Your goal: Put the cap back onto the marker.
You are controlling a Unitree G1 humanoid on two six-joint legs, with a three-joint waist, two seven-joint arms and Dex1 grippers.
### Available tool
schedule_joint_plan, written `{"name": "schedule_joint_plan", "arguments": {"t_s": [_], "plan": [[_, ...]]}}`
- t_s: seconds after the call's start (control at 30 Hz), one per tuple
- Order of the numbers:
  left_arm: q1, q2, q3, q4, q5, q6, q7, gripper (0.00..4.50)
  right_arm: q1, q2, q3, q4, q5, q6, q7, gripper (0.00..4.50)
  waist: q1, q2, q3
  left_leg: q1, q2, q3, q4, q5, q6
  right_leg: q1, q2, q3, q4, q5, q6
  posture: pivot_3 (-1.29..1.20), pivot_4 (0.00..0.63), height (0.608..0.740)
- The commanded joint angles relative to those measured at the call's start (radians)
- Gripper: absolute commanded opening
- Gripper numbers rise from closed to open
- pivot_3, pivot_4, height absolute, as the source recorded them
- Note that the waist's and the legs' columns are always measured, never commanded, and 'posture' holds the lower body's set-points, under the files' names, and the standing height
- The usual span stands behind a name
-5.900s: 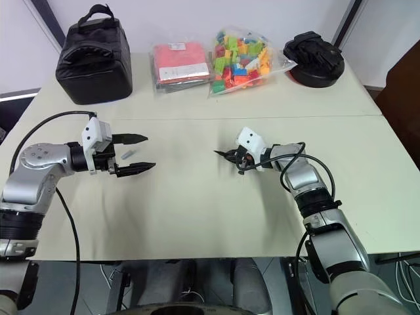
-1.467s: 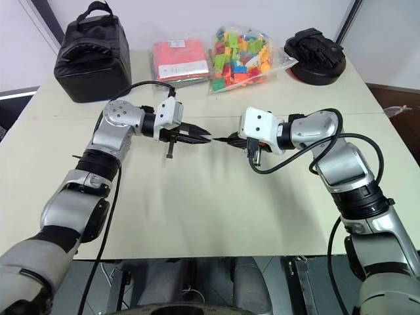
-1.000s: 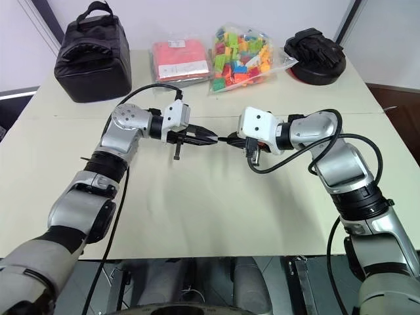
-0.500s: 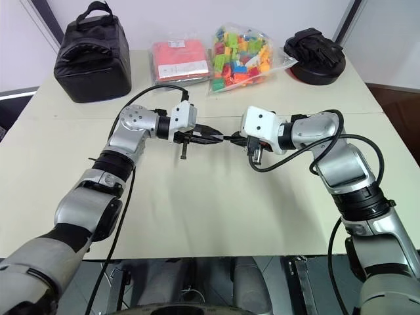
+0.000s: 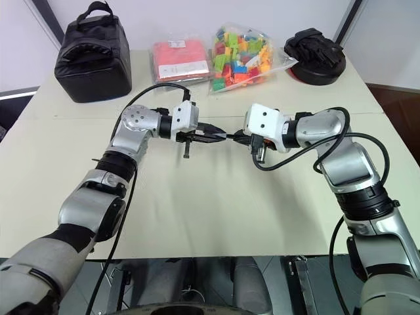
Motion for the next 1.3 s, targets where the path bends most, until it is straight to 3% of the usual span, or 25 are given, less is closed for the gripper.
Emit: {"name": "schedule_joint_plan", "arguments": {"t_s": [0.03, 0.47, 0.73, 1.0, 1.3], "plan": [[-0.027, -0.130, -0.087, -0.036, 0.001, -0.048, -0.038, 0.06, -0.039, 0.044, -0.009, -0.042, 0.014, -0.024, -0.030, 0.00, 0.000, 0.000, 0.000, 0.000, 0.000, 0.000, 0.000, 0.000, 0.000, 0.000, 0.000, 0.000, 0.000, 0.000, 0.000, 0.00, 0.150, 0.740], [-0.043, -0.212, -0.117, -0.023, 0.085, -0.107, 0.011, 0.06, -0.034, 0.073, -0.013, -0.037, -0.006, -0.021, -0.038, 0.00, 0.001, 0.000, 0.000, -0.001, 0.000, 0.000, 0.007, -0.001, 0.001, 0.001, 0.000, 0.000, 0.002, 0.000, 0.000, 0.00, 0.150, 0.740], [-0.034, -0.251, -0.085, -0.073, -0.006, -0.025, -0.049, 0.06, -0.033, 0.080, -0.016, -0.036, -0.014, -0.024, -0.041, 0.00, 0.001, 0.000, 0.000, -0.001, 0.000, 0.000, 0.007, -0.001, 0.001, 0.001, 0.000, 0.000, 0.003, 0.000, 0.000, 0.00, 0.150, 0.740], [-0.047, -0.193, -0.147, -0.041, 0.135, -0.223, 0.033, 0.06, -0.037, 0.076, -0.020, -0.040, -0.018, -0.022, -0.034, 0.00, 0.002, 0.000, 0.000, -0.001, 0.000, 0.000, 0.007, -0.001, 0.001, 0.001, 0.000, 0.000, 0.003, 0.000, 0.000, 0.00, 0.150, 0.740], [-0.042, -0.228, -0.151, -0.026, 0.180, -0.321, 0.099, 0.06, -0.044, 0.088, -0.023, -0.027, -0.027, -0.025, -0.036, 0.00, 0.002, 0.000, 0.000, -0.001, 0.000, 0.000, 0.007, -0.001, 0.001, 0.001, 0.000, 0.000, 0.003, 0.000, 0.000, 0.00, 0.150, 0.740]]}}
